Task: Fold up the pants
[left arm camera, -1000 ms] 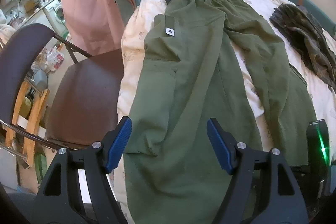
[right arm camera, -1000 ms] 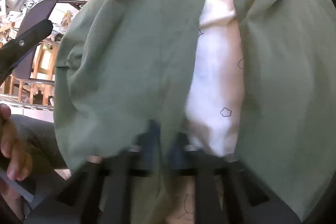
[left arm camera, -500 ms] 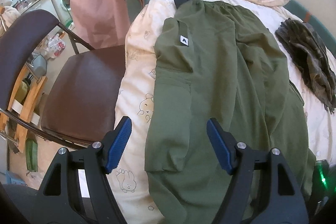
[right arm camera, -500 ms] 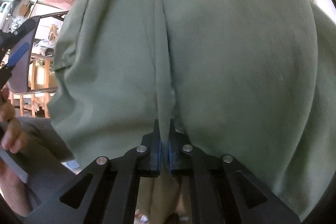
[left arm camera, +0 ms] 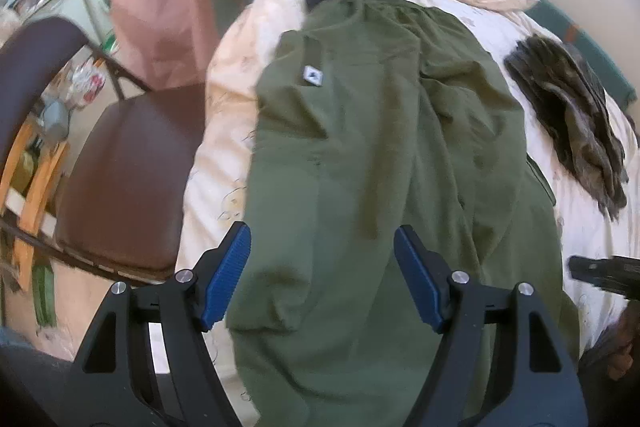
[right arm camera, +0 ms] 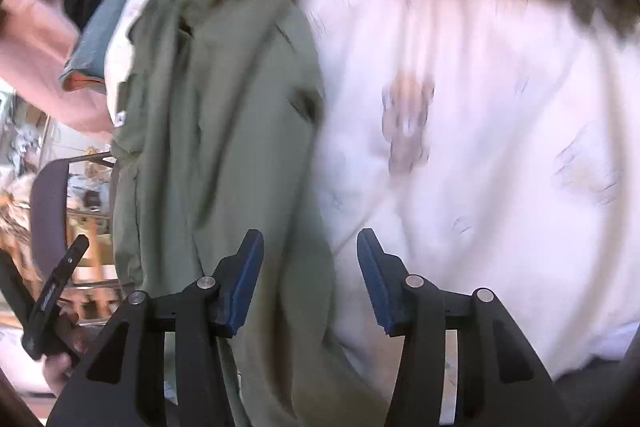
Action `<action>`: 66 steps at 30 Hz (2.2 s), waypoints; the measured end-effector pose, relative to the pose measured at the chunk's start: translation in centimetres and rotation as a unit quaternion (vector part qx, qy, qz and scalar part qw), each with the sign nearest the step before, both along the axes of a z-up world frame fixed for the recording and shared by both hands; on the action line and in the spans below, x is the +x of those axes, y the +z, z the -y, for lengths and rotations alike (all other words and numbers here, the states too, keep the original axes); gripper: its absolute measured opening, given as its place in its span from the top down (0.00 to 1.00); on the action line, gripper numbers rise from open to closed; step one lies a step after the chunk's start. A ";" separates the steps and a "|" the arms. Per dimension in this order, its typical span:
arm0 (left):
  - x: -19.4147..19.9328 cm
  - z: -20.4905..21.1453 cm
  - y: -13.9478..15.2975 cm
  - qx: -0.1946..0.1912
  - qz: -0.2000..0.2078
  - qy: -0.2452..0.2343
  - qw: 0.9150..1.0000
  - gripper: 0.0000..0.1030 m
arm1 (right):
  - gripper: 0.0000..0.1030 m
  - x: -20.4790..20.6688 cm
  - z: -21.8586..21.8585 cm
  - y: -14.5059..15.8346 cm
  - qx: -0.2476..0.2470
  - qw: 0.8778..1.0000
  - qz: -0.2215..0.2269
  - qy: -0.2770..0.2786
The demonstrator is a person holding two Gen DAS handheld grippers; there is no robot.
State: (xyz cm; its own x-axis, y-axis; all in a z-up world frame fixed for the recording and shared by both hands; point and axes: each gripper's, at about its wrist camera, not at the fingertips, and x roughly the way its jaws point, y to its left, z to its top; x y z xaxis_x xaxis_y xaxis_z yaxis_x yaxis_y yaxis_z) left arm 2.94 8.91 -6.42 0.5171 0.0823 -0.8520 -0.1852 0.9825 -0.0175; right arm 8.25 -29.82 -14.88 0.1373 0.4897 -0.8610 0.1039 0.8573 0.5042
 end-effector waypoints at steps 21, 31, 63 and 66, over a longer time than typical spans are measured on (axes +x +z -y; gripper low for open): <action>0.3 2.8 -0.2 0.040 0.006 -0.056 0.998 0.31 | 0.92 -6.0 -1.8 2.6 -0.097 0.995 -0.013 -0.013; 0.3 1.2 -0.2 0.023 0.002 -0.022 0.999 0.31 | 0.46 -2.8 -0.3 9.4 -0.125 0.988 0.089 -0.031; 3.1 0.7 -2.1 0.006 -0.033 -0.010 0.999 0.31 | 0.79 9.3 -20.2 0.4 -0.101 0.931 0.170 0.308; 3.0 0.6 -2.3 0.002 -0.041 -0.009 0.999 0.31 | 0.71 10.2 -18.9 -1.9 -0.076 0.945 0.105 0.300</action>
State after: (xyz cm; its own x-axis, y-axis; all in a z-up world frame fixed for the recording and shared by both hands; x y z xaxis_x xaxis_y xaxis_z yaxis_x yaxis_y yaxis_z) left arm 5.89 8.33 -8.75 0.4473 0.0764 -0.8911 -0.1675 0.9859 0.0005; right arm 18.49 -10.90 -16.79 0.0486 0.4066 -0.9123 -0.5131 0.7939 0.3264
